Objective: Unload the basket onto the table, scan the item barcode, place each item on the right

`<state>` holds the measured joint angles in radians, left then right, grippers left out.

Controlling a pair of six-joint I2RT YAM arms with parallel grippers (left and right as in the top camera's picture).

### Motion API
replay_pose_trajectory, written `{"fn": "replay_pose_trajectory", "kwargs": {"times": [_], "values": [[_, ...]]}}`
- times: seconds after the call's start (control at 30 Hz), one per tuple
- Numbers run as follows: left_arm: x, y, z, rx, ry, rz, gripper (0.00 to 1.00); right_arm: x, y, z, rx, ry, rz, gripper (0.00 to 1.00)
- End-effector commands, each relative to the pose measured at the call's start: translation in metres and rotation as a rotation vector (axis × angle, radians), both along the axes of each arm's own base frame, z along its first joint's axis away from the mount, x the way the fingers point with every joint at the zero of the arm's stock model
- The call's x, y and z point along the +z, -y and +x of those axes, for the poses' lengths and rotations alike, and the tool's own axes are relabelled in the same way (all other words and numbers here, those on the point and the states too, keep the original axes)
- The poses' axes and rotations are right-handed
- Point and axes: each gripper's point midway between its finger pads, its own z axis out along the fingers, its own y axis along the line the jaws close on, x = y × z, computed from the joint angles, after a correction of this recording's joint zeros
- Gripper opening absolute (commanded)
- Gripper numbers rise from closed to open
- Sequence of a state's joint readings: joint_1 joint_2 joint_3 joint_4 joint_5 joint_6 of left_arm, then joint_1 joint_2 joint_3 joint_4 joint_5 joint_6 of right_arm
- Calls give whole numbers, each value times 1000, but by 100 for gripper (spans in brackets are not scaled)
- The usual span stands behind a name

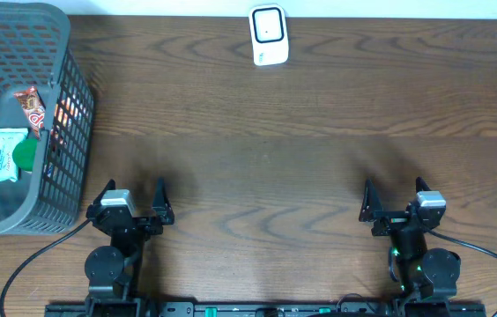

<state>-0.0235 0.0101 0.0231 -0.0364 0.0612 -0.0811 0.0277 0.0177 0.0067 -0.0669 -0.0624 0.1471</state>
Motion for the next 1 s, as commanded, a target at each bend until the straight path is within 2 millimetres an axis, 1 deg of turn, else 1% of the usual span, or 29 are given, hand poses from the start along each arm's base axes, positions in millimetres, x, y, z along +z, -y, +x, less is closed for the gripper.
{"fn": "replay_pose_trajectory", "kwargs": {"times": [0.0,0.2,0.3,0.43,0.53,0.6,0.63,0.7,0.83,0.93,0.97], "values": [[-15,0,-1,0,-42,7,98,-1,-1,0,3,-4,-11,99],[-15,0,0,1,-41,7,98,-1,-1,0,3,-4,-11,99],[-8,-2,0,9,-12,21,98,-1,-1,0,3,-4,-11,99],[-9,-2,0,12,-16,22,98,-1,-1,0,4,-4,-11,99],[-5,-1,1,7,-1,10,98,-1,-1,0,4,-4,-11,99],[-1,8,1,-47,15,-15,98,-1,-1,0,4,-4,-11,99],[2,19,-1,-112,20,-21,98,-1,-1,0,3,-4,-11,99],[5,27,-3,-156,23,-25,98,-1,-1,0,3,-4,-11,99],[13,31,-5,-180,5,-30,98,-1,-1,0,3,-4,-11,99],[26,33,-7,-189,-39,-46,98,-1,-1,0,3,-4,-11,99],[34,33,-8,-188,-61,-47,98,-1,-1,0,3,-4,-11,99]]}}
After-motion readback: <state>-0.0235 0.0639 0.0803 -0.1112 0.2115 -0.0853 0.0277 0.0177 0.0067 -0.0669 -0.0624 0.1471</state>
